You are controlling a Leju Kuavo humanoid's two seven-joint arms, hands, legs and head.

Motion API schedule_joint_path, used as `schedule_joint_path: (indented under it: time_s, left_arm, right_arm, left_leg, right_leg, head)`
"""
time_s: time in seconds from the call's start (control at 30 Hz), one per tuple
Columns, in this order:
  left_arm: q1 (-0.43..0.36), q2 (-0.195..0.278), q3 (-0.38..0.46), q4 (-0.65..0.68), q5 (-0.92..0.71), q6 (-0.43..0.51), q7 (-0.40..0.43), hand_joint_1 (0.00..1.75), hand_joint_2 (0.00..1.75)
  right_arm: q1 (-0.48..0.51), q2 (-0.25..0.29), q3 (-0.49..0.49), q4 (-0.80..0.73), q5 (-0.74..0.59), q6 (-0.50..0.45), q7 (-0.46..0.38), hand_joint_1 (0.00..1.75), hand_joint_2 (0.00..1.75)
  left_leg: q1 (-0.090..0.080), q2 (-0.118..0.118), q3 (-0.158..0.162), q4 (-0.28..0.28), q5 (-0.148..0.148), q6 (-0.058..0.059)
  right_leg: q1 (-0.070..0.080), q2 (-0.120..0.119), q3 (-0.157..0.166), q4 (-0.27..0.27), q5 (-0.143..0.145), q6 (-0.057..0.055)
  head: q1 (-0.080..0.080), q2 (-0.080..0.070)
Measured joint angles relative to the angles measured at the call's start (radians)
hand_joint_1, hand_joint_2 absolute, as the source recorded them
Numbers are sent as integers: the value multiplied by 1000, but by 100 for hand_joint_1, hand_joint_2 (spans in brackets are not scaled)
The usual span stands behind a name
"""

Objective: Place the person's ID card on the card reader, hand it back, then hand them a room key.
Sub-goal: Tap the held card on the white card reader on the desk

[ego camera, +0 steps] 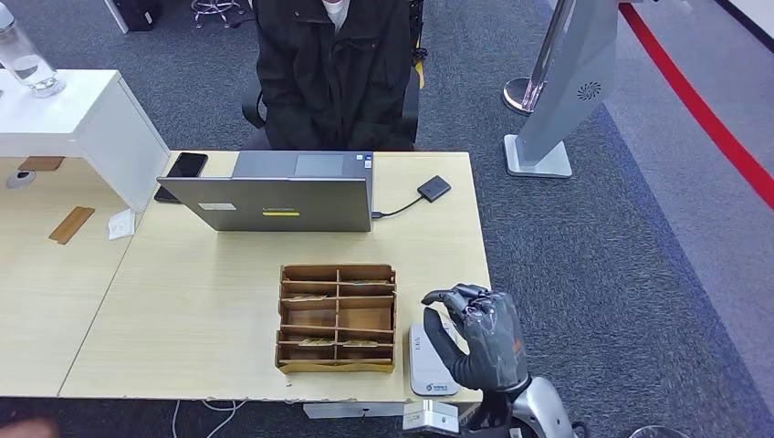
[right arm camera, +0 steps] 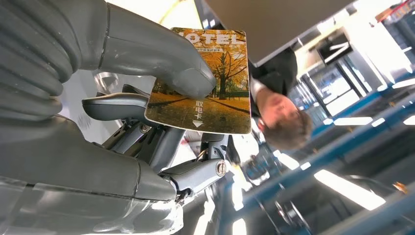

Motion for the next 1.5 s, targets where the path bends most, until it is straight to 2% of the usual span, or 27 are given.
schedule_joint_path:
  time_s: [0.27, 0.6, 1.1, 1.5]
  left_arm:
    - [1, 0, 11, 0, 2, 8, -2, 0, 0]
    - [1, 0, 25, 0, 4, 12, -6, 0, 0]
    - [1, 4, 43, 0, -7, -4, -23, 0, 0]
    - [0, 10, 49, 0, -12, -4, -26, 0, 0]
  right_arm:
    - [44, 19, -12, 24, -88, 20, -30, 175, 175]
    - [66, 30, -15, 44, -131, 40, -36, 175, 175]
    - [89, 30, -14, 111, -439, 135, -28, 175, 175]
    - [90, 30, -14, 157, -484, 144, -15, 175, 175]
  left_leg:
    - [0, 0, 0, 0, 0, 0]
    - [0, 0, 0, 0, 0, 0]
    - [0, 0, 0, 0, 0, 0]
    - [0, 0, 0, 0, 0, 0]
  right_leg:
    - [0, 0, 0, 0, 0, 0]
    - [0, 0, 0, 0, 0, 0]
    - [0, 0, 0, 0, 0, 0]
    - [0, 0, 0, 0, 0, 0]
  head:
    - [0, 0]
    - [0, 0]
    - [0, 0]
    - [0, 0]
